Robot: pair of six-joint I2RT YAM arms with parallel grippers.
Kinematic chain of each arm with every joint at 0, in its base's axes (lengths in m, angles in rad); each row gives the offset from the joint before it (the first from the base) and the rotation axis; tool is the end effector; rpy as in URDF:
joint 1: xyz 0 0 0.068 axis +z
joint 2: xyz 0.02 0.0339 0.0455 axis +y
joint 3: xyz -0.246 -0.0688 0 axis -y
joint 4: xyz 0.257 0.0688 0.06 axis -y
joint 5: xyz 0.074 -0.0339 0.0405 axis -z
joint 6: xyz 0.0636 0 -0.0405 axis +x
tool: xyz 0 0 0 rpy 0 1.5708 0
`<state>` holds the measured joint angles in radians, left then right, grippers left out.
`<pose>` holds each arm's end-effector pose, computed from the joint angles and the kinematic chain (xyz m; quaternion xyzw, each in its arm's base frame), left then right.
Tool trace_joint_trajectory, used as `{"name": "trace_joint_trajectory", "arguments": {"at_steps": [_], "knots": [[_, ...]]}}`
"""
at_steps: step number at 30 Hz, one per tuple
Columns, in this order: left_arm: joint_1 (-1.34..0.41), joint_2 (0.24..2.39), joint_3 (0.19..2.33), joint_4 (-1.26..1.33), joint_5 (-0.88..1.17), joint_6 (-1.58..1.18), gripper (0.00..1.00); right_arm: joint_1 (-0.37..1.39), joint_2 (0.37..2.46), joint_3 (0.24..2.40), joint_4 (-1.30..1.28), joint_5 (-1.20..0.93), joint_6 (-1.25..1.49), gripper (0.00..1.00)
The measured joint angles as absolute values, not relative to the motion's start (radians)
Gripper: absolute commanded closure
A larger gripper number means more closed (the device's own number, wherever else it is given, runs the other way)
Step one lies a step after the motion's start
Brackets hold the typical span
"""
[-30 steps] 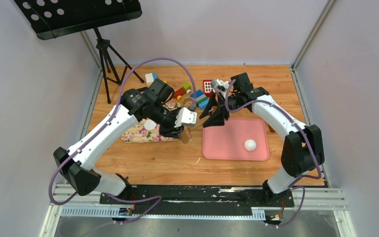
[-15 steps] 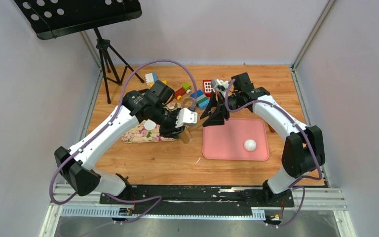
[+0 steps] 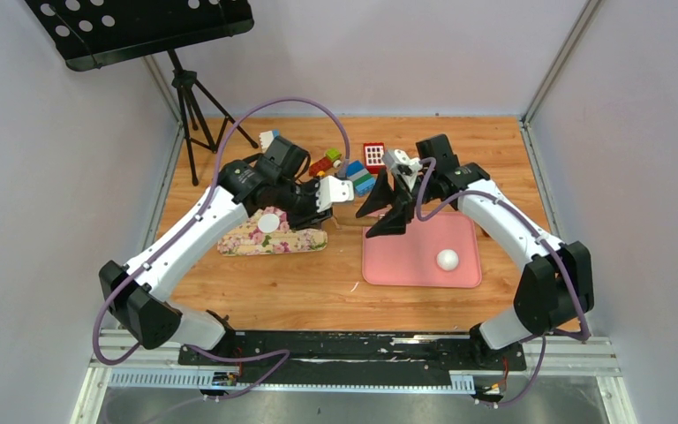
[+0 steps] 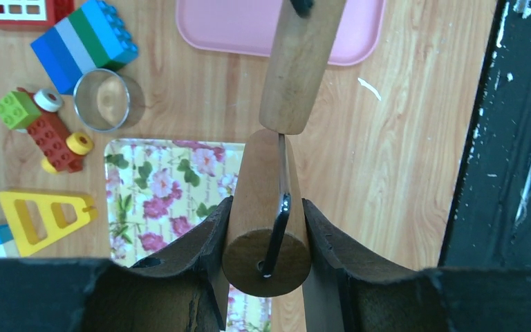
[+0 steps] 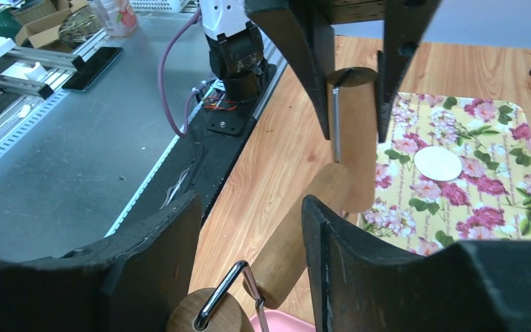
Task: Roll out the dumpling wrappers from the dough
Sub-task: Pick up the rolling pin from the center of the board.
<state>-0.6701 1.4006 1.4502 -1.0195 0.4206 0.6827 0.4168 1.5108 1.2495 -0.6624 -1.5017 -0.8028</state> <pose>0.2243 -0.2108 0.3197 0.6330 0.6898 -0.1976 0.2907 0.2635 0.1861 0.2881 -0.5748 0.4440 0.5903 0.3522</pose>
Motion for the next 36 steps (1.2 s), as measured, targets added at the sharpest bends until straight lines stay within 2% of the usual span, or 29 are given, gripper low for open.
{"name": "trace_joint_trajectory", "arguments": {"at_steps": [9,19,23,36], "knots": [[-0.664,1.369,1.419,-0.983,0.466,0.69,1.0,0.425,1.544,1.255,-0.664,-1.507,-0.812,0.31],[-0.672,1.288,1.407,-0.937,0.563,0.698,1.0,0.377,1.568,1.27,-0.612,-1.386,-0.732,0.32],[-0.672,1.285,1.404,-0.916,0.586,0.693,1.0,0.355,1.568,1.269,-0.559,-1.397,-0.675,0.37],[-0.55,1.273,1.325,-0.759,0.752,0.561,1.0,0.285,1.567,1.268,-0.454,-1.499,-0.543,0.34]]}}
